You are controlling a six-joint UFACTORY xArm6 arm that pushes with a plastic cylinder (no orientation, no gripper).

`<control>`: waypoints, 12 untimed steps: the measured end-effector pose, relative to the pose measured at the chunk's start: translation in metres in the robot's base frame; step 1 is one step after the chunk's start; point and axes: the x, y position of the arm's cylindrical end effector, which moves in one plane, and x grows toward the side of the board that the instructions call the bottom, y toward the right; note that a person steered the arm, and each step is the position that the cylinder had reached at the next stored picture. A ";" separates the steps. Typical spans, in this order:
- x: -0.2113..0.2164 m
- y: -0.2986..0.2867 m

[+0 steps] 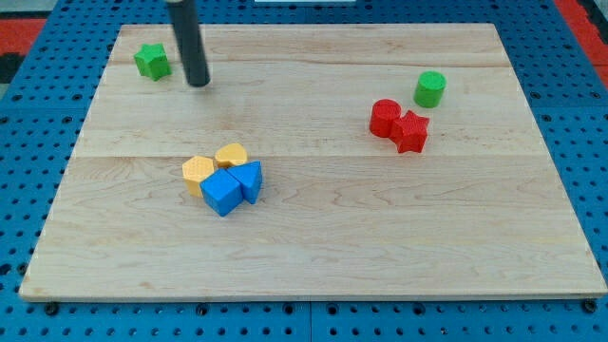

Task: Slide green circle slightly right and a bit left

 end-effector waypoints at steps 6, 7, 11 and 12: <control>-0.007 0.133; -0.007 0.164; 0.088 0.334; 0.086 0.395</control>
